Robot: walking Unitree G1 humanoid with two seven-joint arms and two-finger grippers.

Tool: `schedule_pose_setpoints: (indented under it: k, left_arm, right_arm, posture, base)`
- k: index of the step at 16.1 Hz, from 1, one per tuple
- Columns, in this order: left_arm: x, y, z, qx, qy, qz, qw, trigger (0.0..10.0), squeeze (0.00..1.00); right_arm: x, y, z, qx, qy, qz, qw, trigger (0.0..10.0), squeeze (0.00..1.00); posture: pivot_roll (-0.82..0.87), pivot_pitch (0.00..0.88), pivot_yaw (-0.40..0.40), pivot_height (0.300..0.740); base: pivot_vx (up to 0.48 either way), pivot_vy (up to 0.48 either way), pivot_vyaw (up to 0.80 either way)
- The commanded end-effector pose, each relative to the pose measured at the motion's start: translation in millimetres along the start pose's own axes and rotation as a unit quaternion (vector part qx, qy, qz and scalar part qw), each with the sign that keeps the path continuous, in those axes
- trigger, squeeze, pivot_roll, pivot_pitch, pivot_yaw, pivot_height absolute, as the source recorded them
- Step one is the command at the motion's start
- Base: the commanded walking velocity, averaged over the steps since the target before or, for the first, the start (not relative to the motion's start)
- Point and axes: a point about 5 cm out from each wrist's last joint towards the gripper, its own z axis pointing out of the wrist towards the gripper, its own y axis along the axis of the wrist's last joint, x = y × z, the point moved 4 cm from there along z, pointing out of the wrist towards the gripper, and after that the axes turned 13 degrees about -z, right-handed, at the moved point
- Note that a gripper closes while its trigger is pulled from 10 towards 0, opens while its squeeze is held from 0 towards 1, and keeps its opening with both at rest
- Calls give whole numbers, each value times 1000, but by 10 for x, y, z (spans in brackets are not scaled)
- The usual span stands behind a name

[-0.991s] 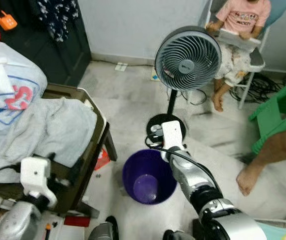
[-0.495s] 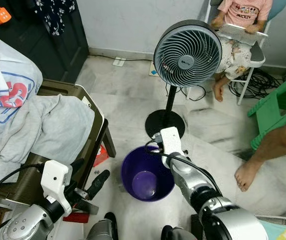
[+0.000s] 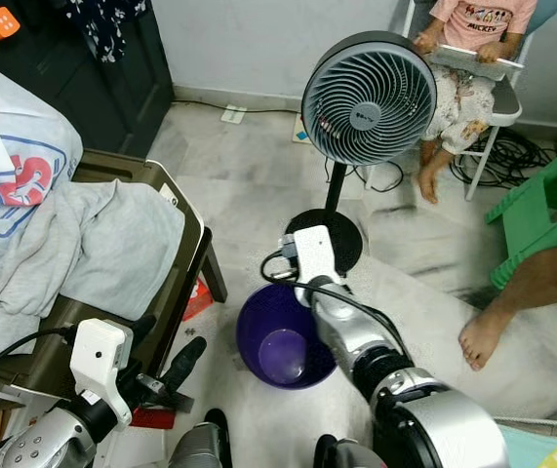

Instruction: Clean up the room

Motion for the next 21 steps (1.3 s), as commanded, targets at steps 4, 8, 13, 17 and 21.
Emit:
schedule_pose_setpoints:
  k: [4,8,13,17,21]
  left_arm:
    - [20,-2,-42,9,5,6,1000,10000,0]
    - [18,3,-5,8,4,6,1000,10000,0]
    - [29,0,20,6,5,7,1000,10000,0]
    - [5,-18,52,7,0,5,1000,10000,0]
    - [48,23,61,3,4,10,1000,10000,0]
  right_arm:
    - [10,-67,-12,13,-5,3,1000,10000,0]
    - [-220,-85,-1,27,-46,-5,999,10000,0]
    - [-447,-105,-25,18,-70,-7,997,10000,0]
    - [-467,-139,-38,20,-75,-1,997,10000,1000]
    - [-460,-64,-16,9,-72,5,997,10000,1000]
  posture:
    - [166,270,7,740]
    - [171,270,6,740]
    - [149,270,4,740]
    - [150,266,8,740]
    - [154,259,6,740]
  base:
    - [0,0,0]
    - [0,0,0]
    - [0,0,0]
    - [0,0,0]
    - [0,0,0]
